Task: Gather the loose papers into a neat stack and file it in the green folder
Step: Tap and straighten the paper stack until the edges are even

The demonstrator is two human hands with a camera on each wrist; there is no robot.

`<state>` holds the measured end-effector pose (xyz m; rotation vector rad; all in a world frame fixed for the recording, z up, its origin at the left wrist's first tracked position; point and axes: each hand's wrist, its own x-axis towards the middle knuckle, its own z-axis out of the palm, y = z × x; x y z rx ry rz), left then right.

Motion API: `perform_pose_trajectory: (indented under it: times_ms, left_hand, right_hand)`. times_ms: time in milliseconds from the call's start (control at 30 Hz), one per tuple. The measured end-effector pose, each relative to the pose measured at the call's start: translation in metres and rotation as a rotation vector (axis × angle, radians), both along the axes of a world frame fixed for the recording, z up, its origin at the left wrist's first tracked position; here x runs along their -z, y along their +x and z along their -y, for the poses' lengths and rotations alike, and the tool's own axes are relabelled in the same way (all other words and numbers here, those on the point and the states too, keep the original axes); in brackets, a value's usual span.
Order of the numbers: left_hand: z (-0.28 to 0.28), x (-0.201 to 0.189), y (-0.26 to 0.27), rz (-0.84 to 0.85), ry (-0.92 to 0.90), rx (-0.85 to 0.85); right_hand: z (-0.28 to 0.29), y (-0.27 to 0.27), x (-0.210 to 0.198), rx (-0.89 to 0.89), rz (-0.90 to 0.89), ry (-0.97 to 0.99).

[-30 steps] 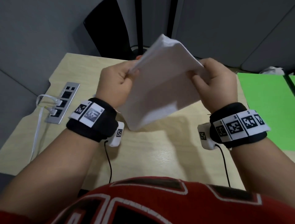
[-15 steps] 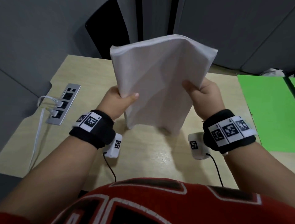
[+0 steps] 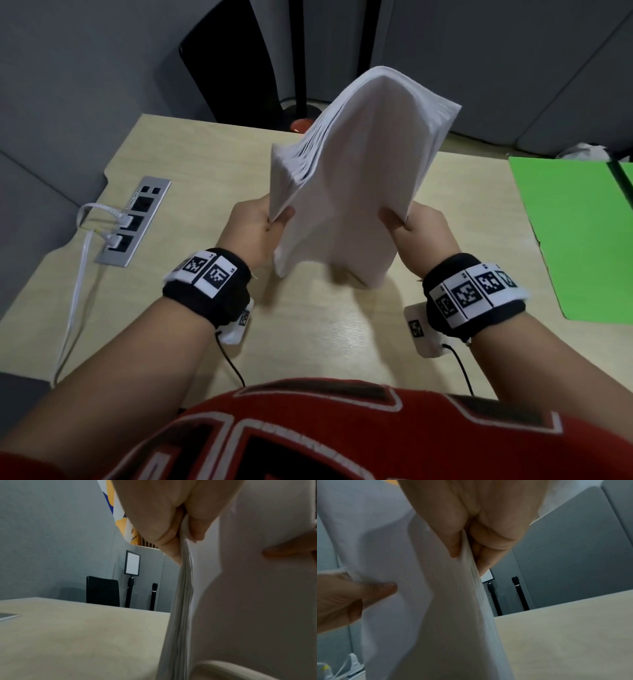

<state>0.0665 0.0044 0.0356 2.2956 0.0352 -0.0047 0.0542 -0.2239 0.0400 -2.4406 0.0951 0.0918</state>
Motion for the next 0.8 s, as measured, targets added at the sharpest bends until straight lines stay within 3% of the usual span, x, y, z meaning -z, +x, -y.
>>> perform_pose_trajectory:
  times_ms: [100,200,367,500,633,800]
  left_hand:
    - [0.001,-0.007,-0.003,0.088,-0.048,-0.009]
    - [0.000,-0.004,-0.002,0.037,-0.035,0.013]
    - [0.006,0.004,0.001,-0.207,0.168,0.150]
    - [0.007,-0.004,0.001,-0.193,0.295,0.171]
    - [0.005,0.002,-0.002,-0.252,0.160,0.089]
    - [0.012,0.006,-0.005,-0.298,0.150,0.081]
  right_hand:
    - [0.000,-0.001,-0.004,0.065,0.108,0.068]
    - [-0.003,0.000,0.000,0.056,0.119,0.075]
    - [-0.007,0.001,0.013,-0.114,-0.163,-0.226]
    - [0.000,0.004,0.027,-0.125,-0.225,-0.315]
    - [0.005,0.003,0.029,-0.091,-0.227,-0.290]
    - [-0.006,-0.002,0.037,-0.174,-0.283,-0.387]
